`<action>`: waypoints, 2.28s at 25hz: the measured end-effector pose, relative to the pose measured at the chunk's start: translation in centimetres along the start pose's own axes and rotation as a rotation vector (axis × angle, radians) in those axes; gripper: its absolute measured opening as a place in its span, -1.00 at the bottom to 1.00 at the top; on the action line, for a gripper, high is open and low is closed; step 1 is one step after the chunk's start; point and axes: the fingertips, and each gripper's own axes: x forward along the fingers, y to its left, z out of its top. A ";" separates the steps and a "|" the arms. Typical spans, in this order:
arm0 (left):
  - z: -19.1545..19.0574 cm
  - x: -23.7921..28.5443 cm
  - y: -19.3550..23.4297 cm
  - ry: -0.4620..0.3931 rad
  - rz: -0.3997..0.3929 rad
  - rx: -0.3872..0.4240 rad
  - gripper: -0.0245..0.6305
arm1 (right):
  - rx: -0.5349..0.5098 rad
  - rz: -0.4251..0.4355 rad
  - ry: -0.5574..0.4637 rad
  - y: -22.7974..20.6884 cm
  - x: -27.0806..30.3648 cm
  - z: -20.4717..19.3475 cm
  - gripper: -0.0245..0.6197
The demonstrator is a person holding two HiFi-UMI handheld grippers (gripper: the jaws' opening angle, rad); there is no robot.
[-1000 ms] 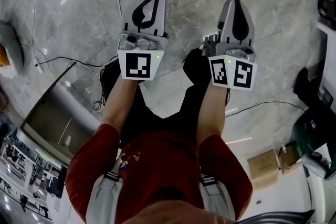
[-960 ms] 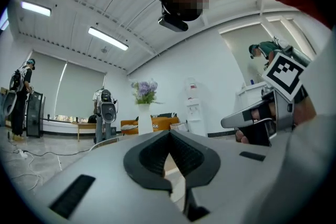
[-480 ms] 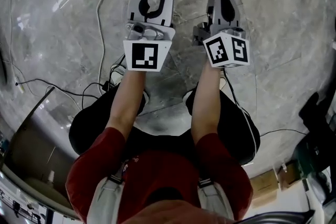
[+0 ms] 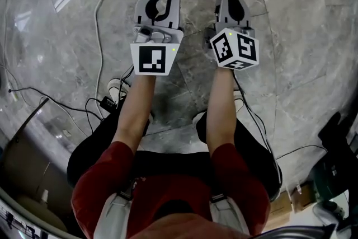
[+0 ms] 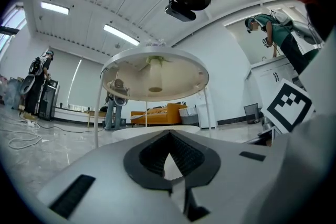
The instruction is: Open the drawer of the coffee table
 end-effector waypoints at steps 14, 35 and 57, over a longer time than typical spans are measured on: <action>-2.8 0.3 0.5 0.047 -0.005 0.014 -0.89 | 0.707 0.326 -0.179 -3.5 8.3 -3.1 -0.29; -6.1 0.1 1.0 0.124 0.023 -0.004 -0.89 | 0.927 0.529 -0.293 -4.2 12.5 -4.0 0.02; -5.6 -0.6 0.2 0.117 0.002 0.008 -0.89 | 0.984 0.582 -0.317 -4.2 12.0 -3.9 0.01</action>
